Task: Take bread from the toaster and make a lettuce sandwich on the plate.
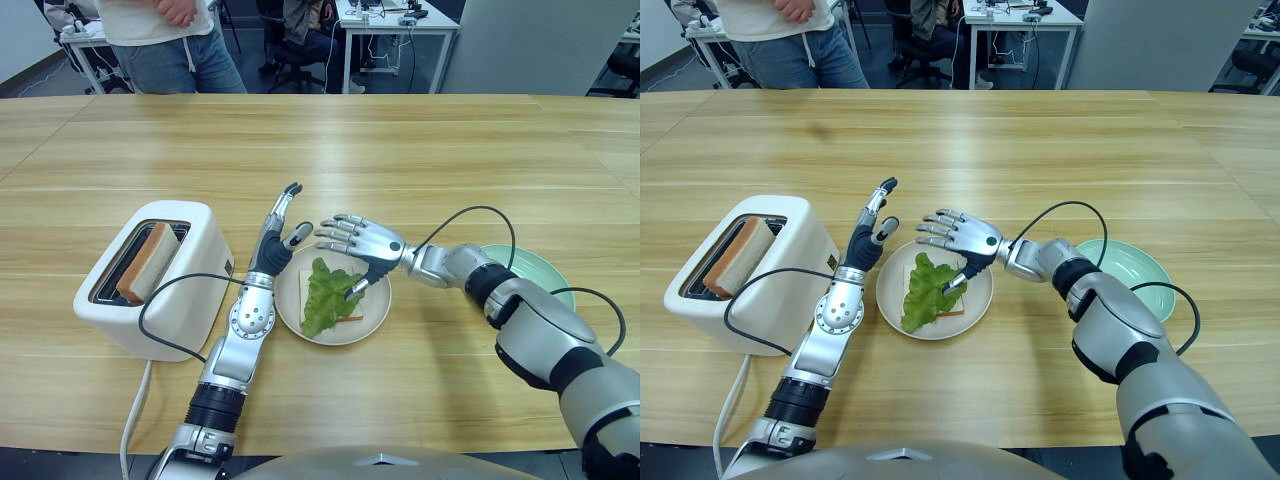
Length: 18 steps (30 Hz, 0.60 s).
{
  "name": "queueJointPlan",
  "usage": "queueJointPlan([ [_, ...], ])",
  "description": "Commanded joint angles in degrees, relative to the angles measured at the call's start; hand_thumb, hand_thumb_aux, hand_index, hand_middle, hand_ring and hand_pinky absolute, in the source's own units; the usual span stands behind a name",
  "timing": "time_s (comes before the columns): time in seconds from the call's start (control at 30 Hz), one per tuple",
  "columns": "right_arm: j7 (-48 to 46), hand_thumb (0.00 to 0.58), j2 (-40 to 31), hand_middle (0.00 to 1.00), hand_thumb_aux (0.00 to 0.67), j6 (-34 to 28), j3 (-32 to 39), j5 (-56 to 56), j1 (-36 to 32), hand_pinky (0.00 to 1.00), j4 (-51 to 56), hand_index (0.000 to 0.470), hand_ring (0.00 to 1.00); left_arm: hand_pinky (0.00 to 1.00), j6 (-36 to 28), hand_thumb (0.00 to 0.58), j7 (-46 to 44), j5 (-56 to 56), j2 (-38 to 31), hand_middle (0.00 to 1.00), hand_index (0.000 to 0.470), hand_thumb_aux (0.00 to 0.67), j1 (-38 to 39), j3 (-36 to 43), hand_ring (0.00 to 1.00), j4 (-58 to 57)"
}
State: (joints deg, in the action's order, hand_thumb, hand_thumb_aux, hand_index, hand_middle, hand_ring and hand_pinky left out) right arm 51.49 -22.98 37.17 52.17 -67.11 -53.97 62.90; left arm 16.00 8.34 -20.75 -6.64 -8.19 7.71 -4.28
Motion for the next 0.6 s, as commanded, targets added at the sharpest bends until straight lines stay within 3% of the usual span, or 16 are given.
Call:
queueJointPlan([
  [0.03, 0.61, 0.0, -0.76, 0.0, 0.0, -1.52, -3.67, 3.24, -1.22, 0.0, 0.18, 0.0, 0.0, 0.0, 0.29, 0.0, 0.39, 0.3, -0.06, 0.0, 0.0, 0.0, 0.07, -0.42, 0.0, -0.68],
  [0.3, -4.62, 0.0, -2.66, 0.0, 0.0, 6.22, -18.24, 20.65, 3.36, 0.0, 0.2, 0.0, 0.0, 0.0, -1.02, 0.0, 0.98, -1.5, -0.84, 0.0, 0.0, 0.0, 1.02, -1.75, 0.0, 8.57],
  [0.5, -15.18, 0.0, -5.29, 0.0, 0.0, 13.1, -30.32, 36.01, 8.8, 0.0, -3.1, 0.0, 0.0, 0.0, -11.27, 0.0, -5.3, -7.02, -4.82, 0.0, 0.0, 0.0, 4.14, -6.51, 0.0, 32.23],
  [0.6, -19.2, 0.0, -6.71, 0.0, 0.0, 13.62, -34.61, 40.49, 11.55, 0.0, -6.16, 0.0, 0.0, 0.0, -17.5, 0.0, -10.01, -7.34, -8.63, 0.0, 0.0, 0.0, 6.6, -13.94, 0.0, 42.59],
])
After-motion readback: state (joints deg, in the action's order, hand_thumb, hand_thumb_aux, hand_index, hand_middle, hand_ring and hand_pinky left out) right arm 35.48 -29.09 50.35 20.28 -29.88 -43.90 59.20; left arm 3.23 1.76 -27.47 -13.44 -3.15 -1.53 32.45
